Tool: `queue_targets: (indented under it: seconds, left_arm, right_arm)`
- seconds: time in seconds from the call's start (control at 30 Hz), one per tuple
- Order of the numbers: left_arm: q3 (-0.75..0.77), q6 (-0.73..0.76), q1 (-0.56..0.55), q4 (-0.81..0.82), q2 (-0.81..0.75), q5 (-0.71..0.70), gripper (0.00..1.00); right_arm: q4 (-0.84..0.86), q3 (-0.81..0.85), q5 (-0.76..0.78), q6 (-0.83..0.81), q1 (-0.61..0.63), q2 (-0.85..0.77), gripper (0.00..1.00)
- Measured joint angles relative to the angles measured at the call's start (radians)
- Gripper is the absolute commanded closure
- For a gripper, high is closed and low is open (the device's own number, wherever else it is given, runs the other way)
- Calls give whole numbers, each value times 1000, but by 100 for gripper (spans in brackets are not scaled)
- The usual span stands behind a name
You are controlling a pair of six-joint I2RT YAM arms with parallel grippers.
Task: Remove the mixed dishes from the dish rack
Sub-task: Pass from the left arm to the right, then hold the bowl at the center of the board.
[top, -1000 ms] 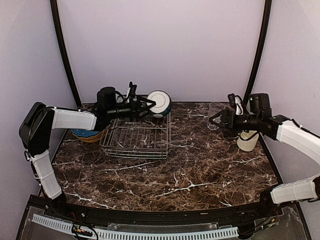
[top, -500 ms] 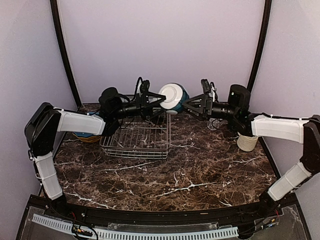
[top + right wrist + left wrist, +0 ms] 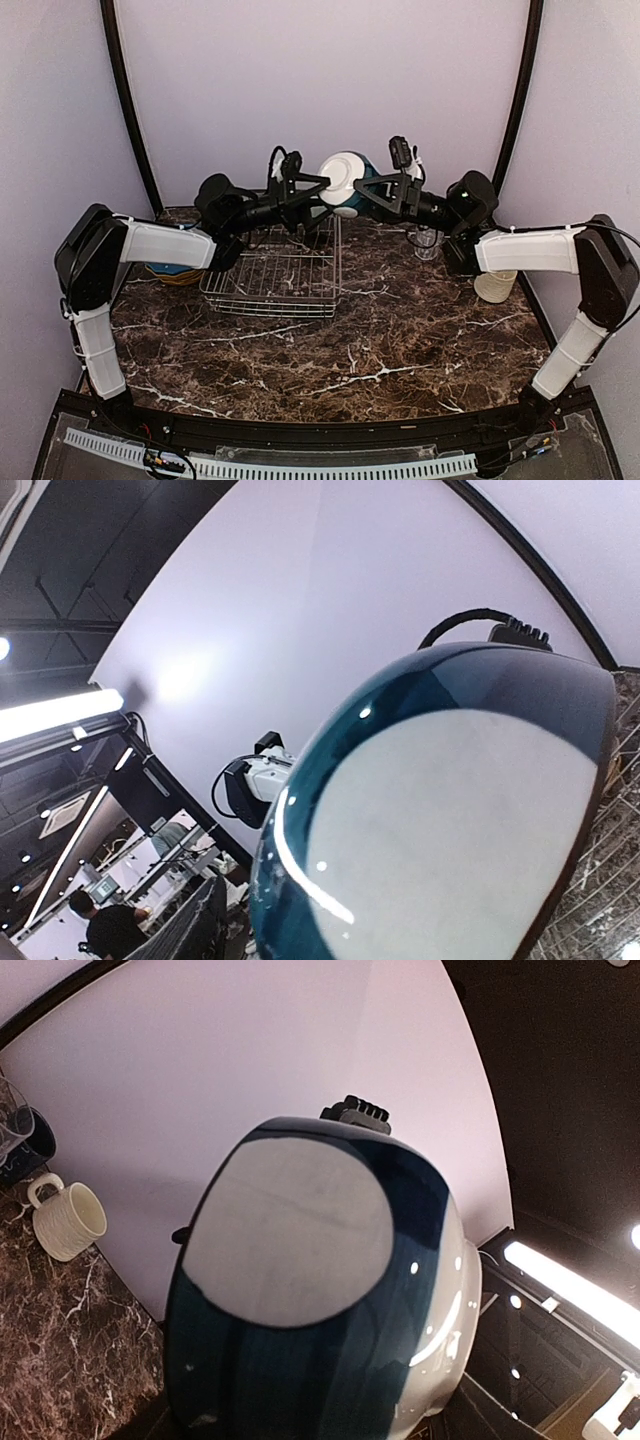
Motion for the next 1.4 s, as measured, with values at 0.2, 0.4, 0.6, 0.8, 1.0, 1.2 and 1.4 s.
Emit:
queue_targets:
  seconds: [0.2,0.4,0.6,0.8,1.0,1.2,1.4]
  left_arm:
    - [10,-92,-8,19,13,-2,82]
    - [35,-276,-24,101,27,-32,84]
    - [45,-288,-24,107,28,-48,78]
    - [43,-270,-25,111,29,-71,34]
    - [-3,-155,-34,134,27,-95,1]
    - [-93,14,14,76,24,-109,1]
    - [-155,260,69,-227,-60,-144,1]
  right_arm:
    - [158,37,-3,132,13,91,76]
    - [295,82,-23,129,36,109,100]
    - [280,98,-13,122,36,105,100]
    - [261,97,-1,83,38,96,100]
    - [113,50,18,-3,47,5,100]
    - [-93,-37,67,-102,-6,-138,100]
    - [-605,-39,235,-384,-51,-309,100]
